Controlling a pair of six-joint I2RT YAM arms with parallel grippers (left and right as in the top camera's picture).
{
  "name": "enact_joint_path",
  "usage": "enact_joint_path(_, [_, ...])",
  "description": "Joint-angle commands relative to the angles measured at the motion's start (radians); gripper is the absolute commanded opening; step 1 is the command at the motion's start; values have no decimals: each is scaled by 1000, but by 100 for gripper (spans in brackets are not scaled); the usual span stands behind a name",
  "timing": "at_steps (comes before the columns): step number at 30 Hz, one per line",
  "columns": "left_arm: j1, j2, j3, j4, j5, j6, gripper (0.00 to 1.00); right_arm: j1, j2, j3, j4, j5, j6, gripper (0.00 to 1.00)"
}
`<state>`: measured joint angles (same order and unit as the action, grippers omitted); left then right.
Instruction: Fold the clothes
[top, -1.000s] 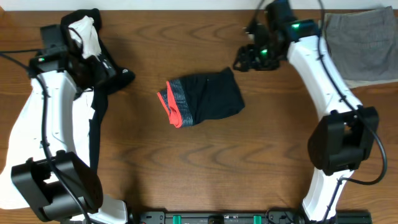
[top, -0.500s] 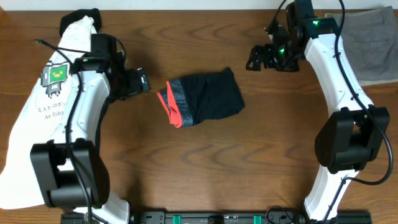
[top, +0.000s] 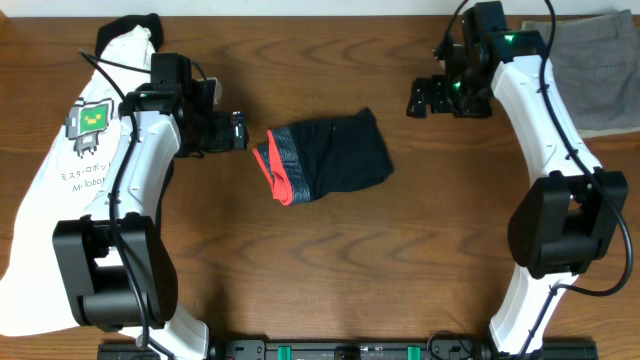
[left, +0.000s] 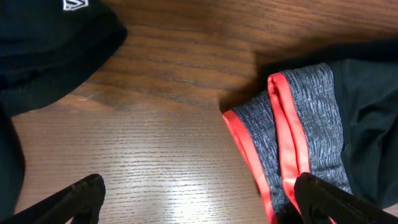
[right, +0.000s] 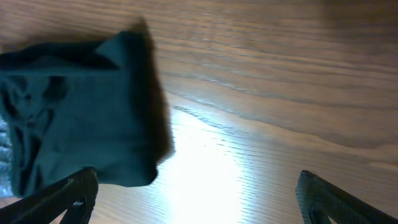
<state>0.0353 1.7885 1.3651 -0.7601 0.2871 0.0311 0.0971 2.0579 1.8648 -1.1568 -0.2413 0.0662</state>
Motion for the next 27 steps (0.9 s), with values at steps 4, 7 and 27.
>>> enact_joint_path(4, [-4, 77, -10, -24, 132, 106, 98, -65, -23, -6, -7, 28, -15, 99])
enact_joint_path(7, [-9, 130, -15, -23, 218, 134, 98, -87, -23, -6, -7, 28, -15, 99])
enact_joint_path(27, [107, 38, 45, -58, 218, 51, 98, 150, 0, -18, 23, -90, 11, 2])
